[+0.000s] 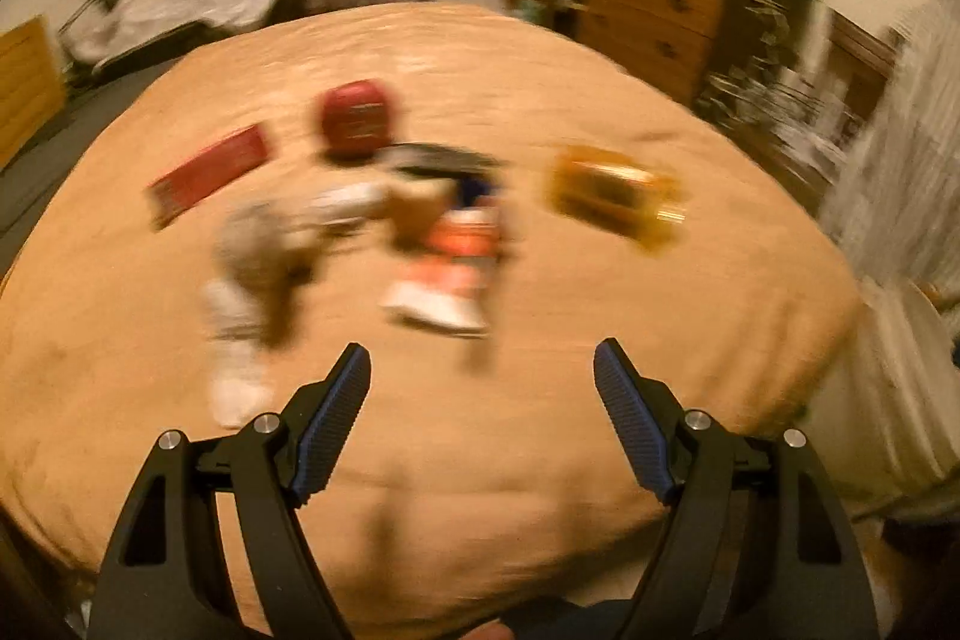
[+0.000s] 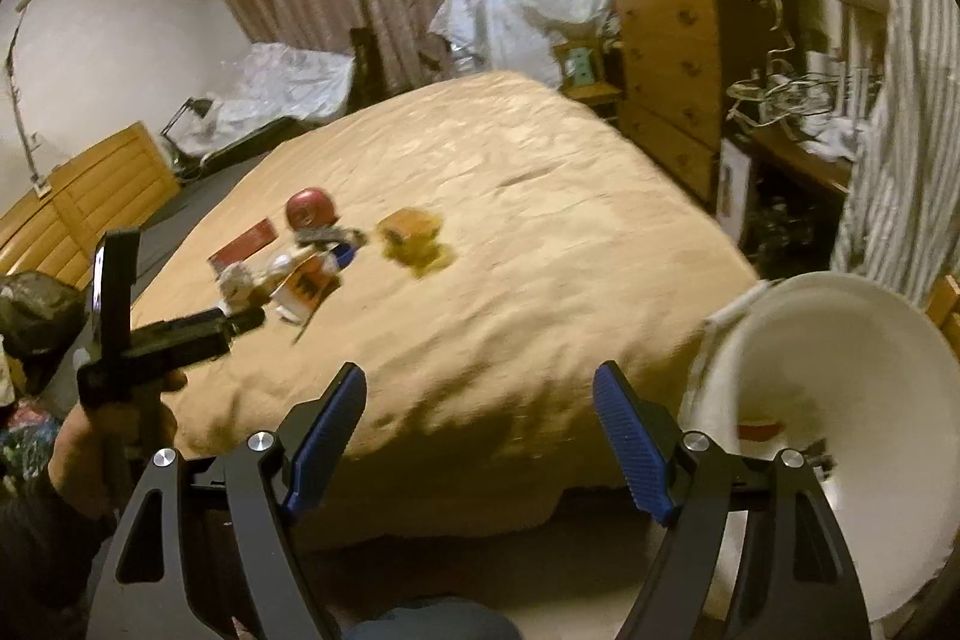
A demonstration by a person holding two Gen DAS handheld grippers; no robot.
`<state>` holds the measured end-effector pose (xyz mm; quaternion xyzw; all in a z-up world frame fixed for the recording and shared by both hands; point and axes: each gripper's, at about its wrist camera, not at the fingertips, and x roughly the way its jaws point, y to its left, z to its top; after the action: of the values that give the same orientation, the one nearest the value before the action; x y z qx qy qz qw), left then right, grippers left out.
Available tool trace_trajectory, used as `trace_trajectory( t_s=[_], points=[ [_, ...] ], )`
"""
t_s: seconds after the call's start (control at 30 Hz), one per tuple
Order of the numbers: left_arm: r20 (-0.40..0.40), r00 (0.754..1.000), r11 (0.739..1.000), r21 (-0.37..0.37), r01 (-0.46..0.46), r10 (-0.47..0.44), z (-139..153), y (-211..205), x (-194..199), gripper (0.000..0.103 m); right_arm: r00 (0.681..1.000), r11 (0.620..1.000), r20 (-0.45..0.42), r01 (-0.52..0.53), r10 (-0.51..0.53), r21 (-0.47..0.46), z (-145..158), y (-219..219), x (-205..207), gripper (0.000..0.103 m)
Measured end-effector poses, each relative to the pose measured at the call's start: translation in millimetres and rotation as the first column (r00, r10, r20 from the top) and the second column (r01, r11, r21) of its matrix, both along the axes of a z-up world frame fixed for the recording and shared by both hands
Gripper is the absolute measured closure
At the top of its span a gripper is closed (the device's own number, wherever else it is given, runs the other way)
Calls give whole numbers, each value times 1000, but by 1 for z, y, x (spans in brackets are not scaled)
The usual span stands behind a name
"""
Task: Collect trash
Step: 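Move both grippers back over the bed toward the grey socks, then grasp the white sock with the left gripper while the right gripper grasps the orange wrapper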
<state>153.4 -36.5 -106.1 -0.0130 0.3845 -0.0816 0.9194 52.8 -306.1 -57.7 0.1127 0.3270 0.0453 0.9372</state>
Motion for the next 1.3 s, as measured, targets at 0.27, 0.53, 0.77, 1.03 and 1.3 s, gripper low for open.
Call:
trace_trajectory(
  t_s=[0.27,0.53,0.77,1.03,1.3],
  points=[
    [-19,981,981,-18,-195,195,-15,103,24,22,997,998,-47,-54,55,20,-21,24,19,21],
    [-74,985,987,-19,-158,156,-43,118,62,14,987,992,-107,-115,120,50,-42,52,38,17],
    [-115,986,992,-25,-121,117,-58,122,79,55,977,985,-140,-149,160,81,-55,83,60,17],
    [-78,987,989,-49,-142,138,-53,142,37,68,956,963,-153,-228,249,141,-71,131,121,21],
    [-78,986,986,-70,-152,147,-57,153,17,68,948,948,-146,-252,282,192,-85,194,197,35]
  ],
)
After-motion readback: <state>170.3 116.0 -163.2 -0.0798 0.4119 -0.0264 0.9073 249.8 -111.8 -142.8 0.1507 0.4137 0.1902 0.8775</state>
